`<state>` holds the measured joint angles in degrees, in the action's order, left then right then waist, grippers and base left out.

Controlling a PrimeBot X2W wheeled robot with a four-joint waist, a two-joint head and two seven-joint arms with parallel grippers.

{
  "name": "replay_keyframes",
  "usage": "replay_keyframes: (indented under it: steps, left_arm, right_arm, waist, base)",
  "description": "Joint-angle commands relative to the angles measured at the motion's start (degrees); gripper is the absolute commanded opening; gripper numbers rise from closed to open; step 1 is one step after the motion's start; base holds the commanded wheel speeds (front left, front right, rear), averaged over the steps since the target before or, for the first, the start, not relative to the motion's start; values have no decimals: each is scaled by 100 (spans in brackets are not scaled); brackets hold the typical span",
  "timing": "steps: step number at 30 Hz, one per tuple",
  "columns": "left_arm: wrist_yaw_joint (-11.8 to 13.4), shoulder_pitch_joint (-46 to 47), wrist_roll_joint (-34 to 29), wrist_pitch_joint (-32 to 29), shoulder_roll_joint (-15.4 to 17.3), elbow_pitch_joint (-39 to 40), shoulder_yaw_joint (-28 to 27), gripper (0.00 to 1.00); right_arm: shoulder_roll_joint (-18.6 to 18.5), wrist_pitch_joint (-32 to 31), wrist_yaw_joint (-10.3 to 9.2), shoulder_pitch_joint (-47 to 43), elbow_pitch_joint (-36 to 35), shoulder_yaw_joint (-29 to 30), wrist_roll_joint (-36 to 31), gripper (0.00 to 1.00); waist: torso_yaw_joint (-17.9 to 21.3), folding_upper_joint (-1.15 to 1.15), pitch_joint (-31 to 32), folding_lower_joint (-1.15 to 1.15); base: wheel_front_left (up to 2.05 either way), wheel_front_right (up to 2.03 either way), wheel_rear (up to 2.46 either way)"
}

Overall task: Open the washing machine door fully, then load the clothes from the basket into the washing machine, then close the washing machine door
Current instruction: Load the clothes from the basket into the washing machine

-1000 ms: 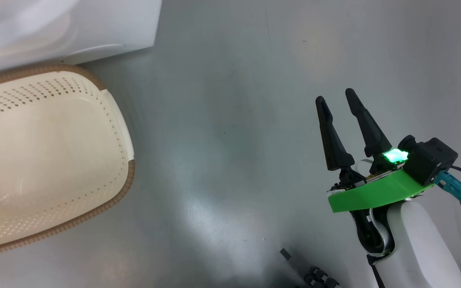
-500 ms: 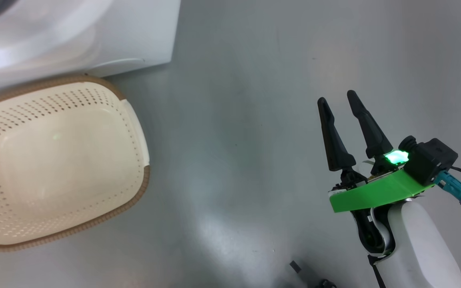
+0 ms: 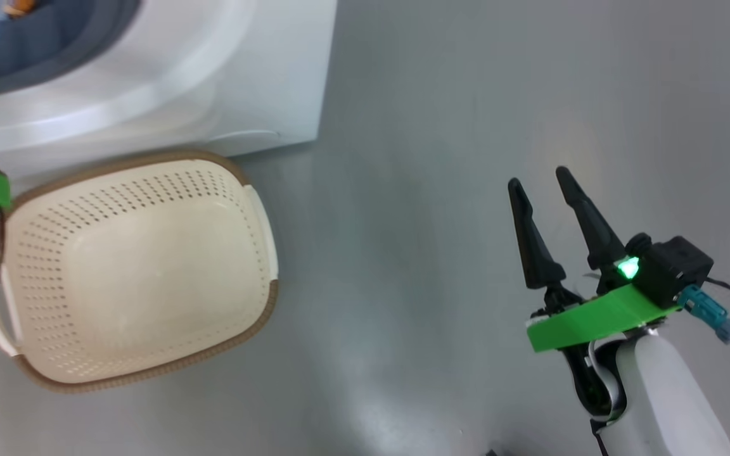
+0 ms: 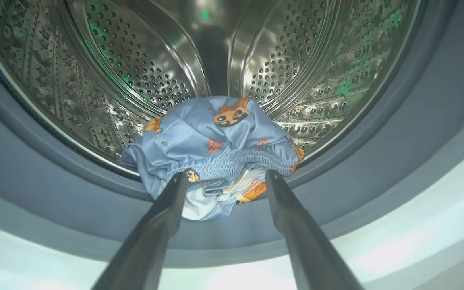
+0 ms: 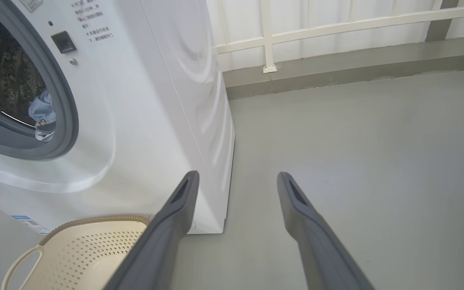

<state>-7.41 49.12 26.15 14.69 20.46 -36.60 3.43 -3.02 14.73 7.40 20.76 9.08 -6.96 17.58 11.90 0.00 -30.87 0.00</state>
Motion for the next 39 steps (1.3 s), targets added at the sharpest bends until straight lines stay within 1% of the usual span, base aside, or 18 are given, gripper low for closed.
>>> replay_keyframes:
  steps: [1,4,5,10,16,24,32,39]
  left_arm:
    - [-8,-219,-103,31,219,226,-201,100]
    - [-8,-610,-189,31,66,467,-359,100]
    - [-8,-867,-188,31,-45,617,-479,100]
    - [-8,-1497,-269,31,-291,941,-701,100]
    - [-8,-2145,-469,31,-546,1317,-855,100]
    - [-8,-2901,-720,31,-761,1746,-985,100]
    - [-8,-3774,-760,31,-1024,2120,-1207,100]
    - [-8,-4295,-814,31,-1096,2376,-1254,100]
  right_arm:
    - [14,27,9,-237,-91,-90,-61,100]
    - [-9,27,9,-312,-55,-59,-126,100]
    - [-51,27,9,-361,-33,-42,-138,100]
    - [-161,27,9,-518,0,35,-126,100]
    - [-271,27,9,-753,33,89,-96,100]
    - [-418,27,9,-1029,53,160,-35,100]
    - [-564,27,9,-1352,30,257,39,100]
    - [-612,27,9,-1568,-18,361,65,100]
  waist:
    - [-203,0,242,0]
    - [-300,0,414,0]
    - [-358,0,539,0]
    - [-516,0,866,0]
    - [-688,0,1236,0]
    - [-855,0,1599,0]
    - [-948,0,1972,0]
    - [-1004,0,2105,0]
  base:
    - [0,0,0]
    - [0,0,0]
    - [0,0,0]
    - [0,0,0]
    - [0,0,0]
    - [0,0,0]
    - [0,0,0]
    - [0,0,0]
